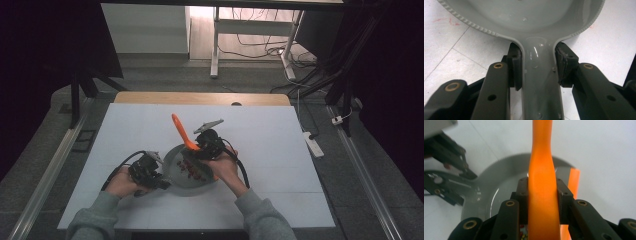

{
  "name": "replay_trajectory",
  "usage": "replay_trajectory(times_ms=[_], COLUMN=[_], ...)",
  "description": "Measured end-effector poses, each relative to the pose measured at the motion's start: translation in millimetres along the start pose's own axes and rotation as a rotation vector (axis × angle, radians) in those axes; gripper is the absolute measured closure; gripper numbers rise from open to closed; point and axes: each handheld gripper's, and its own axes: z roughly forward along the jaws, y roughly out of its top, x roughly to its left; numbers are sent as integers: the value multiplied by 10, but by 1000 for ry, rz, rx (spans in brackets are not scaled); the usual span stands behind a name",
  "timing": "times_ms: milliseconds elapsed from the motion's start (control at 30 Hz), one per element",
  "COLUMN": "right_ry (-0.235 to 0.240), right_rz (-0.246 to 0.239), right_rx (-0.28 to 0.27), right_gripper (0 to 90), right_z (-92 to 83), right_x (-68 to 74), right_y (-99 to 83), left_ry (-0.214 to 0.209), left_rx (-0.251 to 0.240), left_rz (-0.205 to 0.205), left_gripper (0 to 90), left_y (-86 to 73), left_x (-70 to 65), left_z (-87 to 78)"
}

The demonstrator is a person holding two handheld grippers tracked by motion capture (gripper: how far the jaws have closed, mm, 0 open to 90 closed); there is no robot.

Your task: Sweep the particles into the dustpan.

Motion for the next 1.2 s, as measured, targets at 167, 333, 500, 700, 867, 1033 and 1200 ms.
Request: replay_trajectory(times_ms=[167,333,500,700,867,1033,1200], right_ry=[-96,-137,-132,-121,-118,-105,-100], right_rz=[29,91,116,114,114,92,84], right_rx=[-13,-16,-25,-33,-40,-52,-66], right_gripper=[704,704,704,705,704,704,704], right_z=[-150,-295,-375,-426,-469,-505,-582], right_x=[-194,-439,-552,-586,-587,-578,-575], right_y=[-36,-159,-280,-326,-357,-389,-432], left_ry=[-1,1,-6,-4,2,19,34], left_rx=[3,2,-15,-28,-55,-94,-115], left_rz=[0,-1,-4,-1,2,6,6], left_gripper=[619,619,619,619,619,619,618], left_y=[-5,-10,-30,-48,-77,-91,-122], left_x=[5,4,12,12,7,-29,-67], left_z=[12,17,23,28,33,31,54])
